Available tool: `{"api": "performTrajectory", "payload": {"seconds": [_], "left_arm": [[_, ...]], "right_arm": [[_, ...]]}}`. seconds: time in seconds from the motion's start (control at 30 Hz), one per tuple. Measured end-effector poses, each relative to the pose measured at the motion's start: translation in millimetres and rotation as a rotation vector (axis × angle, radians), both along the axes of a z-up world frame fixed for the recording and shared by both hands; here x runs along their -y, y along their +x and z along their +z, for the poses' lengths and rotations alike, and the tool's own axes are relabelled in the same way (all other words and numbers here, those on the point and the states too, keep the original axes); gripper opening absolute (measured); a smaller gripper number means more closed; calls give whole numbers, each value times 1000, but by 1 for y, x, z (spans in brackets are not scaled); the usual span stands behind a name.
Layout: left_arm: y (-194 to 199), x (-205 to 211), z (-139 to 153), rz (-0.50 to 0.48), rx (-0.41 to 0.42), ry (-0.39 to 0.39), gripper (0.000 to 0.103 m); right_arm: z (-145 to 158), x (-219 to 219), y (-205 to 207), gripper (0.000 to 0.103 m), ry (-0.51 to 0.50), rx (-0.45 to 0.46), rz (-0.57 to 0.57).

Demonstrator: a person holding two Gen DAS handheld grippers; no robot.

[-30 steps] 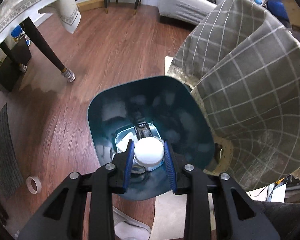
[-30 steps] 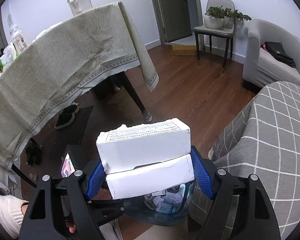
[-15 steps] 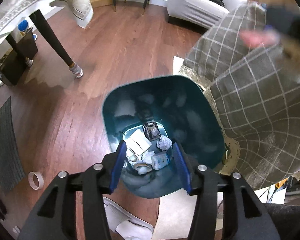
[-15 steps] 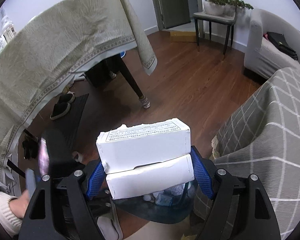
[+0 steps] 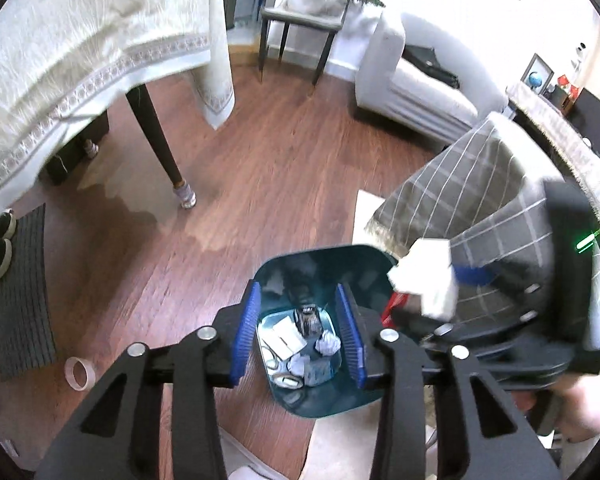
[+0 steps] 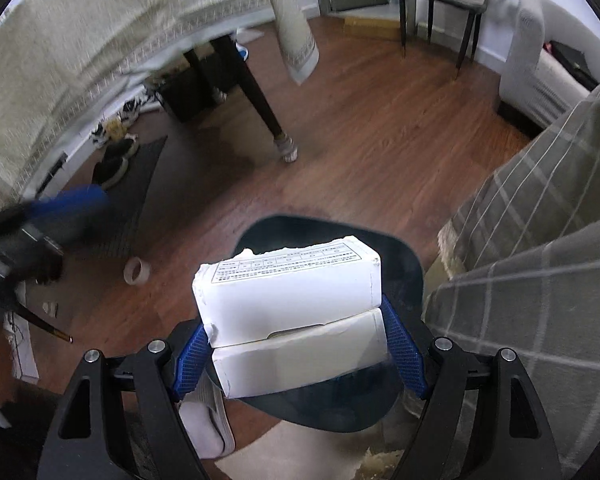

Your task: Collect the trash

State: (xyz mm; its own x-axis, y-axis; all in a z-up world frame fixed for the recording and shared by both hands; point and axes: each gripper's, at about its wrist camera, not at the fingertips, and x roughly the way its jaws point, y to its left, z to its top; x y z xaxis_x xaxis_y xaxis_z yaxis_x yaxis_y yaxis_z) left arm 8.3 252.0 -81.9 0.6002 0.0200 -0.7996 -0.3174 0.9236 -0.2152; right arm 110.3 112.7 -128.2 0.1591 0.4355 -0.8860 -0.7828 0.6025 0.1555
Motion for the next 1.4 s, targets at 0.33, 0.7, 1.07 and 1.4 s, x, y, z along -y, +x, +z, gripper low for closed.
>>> {"api": "performTrajectory", "payload": {"seconds": [0.33,0.7,1.07,1.4], "left_arm": [[-3,7,29,-32,56,9,29],[-5,8,38,-35,74,8,28],[-3,15,52,-44,90,34,30],[-10,31,85,-60,184,93,41]], "right_arm": [[-51,-5,-2,79,-132,-43,12],[-64,1,-9,88,-199,-56,37],[-2,6,-17,70,-55,32,33],[89,38,-23,68,122,171,-25]]}}
